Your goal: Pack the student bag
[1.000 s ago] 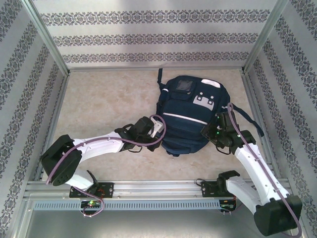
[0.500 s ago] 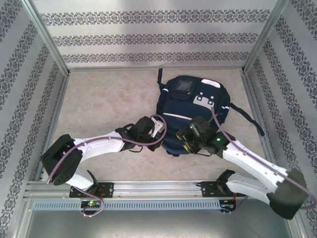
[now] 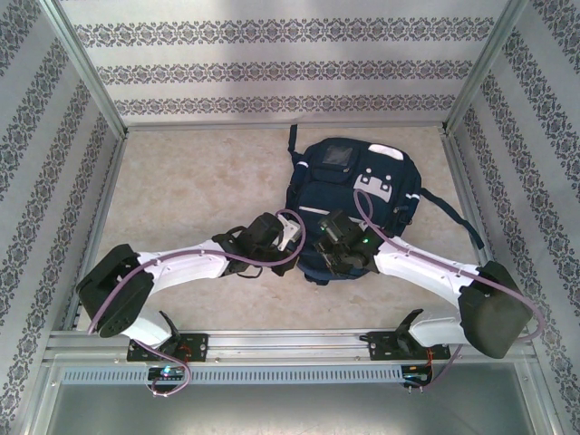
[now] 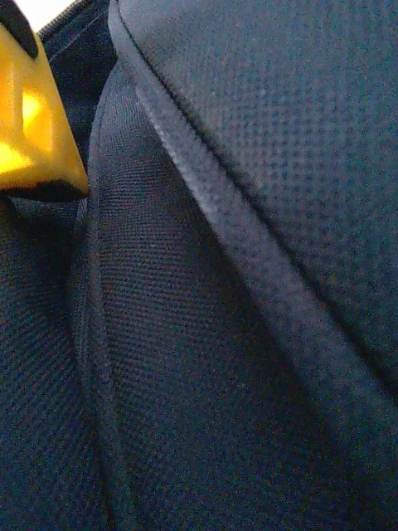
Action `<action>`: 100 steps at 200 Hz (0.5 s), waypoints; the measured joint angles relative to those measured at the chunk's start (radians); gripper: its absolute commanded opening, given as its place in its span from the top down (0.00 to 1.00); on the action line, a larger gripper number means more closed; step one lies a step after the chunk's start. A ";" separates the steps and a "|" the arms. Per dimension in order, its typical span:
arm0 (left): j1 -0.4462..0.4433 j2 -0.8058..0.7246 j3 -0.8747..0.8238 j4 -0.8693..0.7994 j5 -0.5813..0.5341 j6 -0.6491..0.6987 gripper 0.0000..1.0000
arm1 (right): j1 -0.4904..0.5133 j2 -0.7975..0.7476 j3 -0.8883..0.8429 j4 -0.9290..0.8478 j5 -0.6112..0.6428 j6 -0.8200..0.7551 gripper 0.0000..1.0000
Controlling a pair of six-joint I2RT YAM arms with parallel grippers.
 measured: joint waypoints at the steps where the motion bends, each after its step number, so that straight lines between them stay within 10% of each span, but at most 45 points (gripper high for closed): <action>1: 0.000 0.000 0.000 0.000 0.000 0.000 1.00 | 0.000 0.000 0.000 0.000 0.002 -0.003 0.70; 40: -0.002 0.016 0.023 0.009 -0.015 0.000 1.00 | -0.002 -0.008 -0.004 -0.011 0.041 -0.031 0.99; 100: -0.016 0.048 0.085 -0.015 -0.059 0.001 1.00 | -0.007 -0.108 -0.050 -0.006 0.082 -0.112 1.00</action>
